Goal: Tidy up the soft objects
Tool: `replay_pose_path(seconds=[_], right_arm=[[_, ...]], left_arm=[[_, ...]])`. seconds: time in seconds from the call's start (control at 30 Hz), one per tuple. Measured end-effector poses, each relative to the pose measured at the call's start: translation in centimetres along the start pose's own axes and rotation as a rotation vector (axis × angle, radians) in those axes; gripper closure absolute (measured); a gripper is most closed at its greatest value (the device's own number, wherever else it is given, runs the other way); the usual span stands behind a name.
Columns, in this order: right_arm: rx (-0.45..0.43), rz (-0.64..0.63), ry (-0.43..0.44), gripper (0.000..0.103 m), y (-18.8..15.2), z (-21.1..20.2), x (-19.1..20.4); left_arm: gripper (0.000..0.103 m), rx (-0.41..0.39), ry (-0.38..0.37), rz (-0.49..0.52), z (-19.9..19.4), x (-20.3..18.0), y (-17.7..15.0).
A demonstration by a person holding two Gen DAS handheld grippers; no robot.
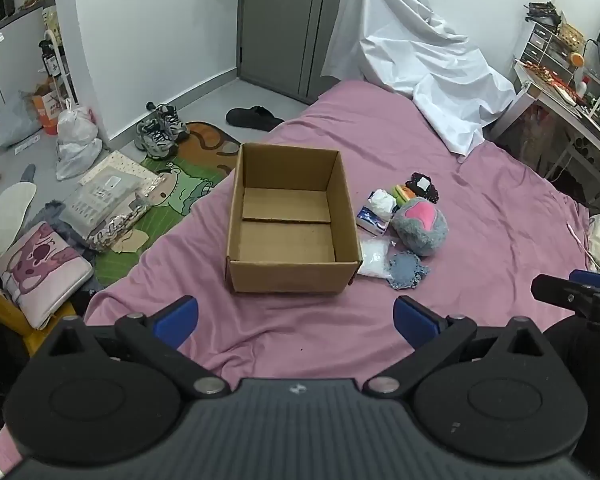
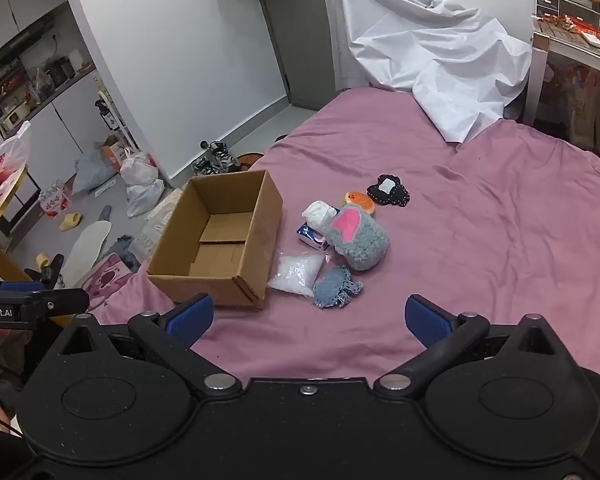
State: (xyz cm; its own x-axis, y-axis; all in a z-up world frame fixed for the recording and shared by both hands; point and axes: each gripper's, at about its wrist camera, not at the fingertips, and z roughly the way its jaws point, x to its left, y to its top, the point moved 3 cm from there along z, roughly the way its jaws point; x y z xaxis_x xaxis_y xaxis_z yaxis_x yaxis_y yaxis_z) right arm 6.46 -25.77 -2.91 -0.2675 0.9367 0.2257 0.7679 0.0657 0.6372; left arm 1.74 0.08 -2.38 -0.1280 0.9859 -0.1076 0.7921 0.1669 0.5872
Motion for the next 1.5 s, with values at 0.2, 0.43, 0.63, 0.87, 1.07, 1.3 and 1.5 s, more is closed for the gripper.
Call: replay_pose_path(seconds=[0.2, 0.43, 0.63, 0.87, 1.07, 1.3, 1.5], right_arm=[[-0.01, -0.005, -0.002, 0.0, -0.1, 0.1, 0.2], [-0.018, -0.012, 0.006, 0.0, 0.2, -0.5, -0.2], [-0.032, -0.033, -0.003, 0.0, 0.1, -0.2, 0.1], [-0.029, -0.027, -0.007, 0.0, 0.4, -0.1, -0.3], [-0.027, -0.013, -0.012, 0.0, 0.2, 0.0, -0.5], [-0.029, -0.006, -0.007, 0.0, 0.3, -0.1, -0.5], [-0.042, -0.004, -0.011, 0.0, 0.6, -0.4, -0.7]], left_arm=[[0.0, 0.013, 0.003, 0.01, 0.0, -0.6, 0.2], [0.0, -0.004, -0.006, 0.009, -0.1, -0.8, 0.2], [0.0, 0.002, 0.002, 0.012, 0.0, -1.1, 0.2], [0.0, -0.004, 0.006, 0.009, -0.1, -0.9, 0.2], [0.0, -0.004, -0.001, 0.001, -0.1, -0.9, 0.3], [0.0, -0.006, 0.009, 0.007, -0.1, -0.7, 0.2], [0.0, -0.028, 0.003, 0.009, -0.3, -1.0, 0.7]])
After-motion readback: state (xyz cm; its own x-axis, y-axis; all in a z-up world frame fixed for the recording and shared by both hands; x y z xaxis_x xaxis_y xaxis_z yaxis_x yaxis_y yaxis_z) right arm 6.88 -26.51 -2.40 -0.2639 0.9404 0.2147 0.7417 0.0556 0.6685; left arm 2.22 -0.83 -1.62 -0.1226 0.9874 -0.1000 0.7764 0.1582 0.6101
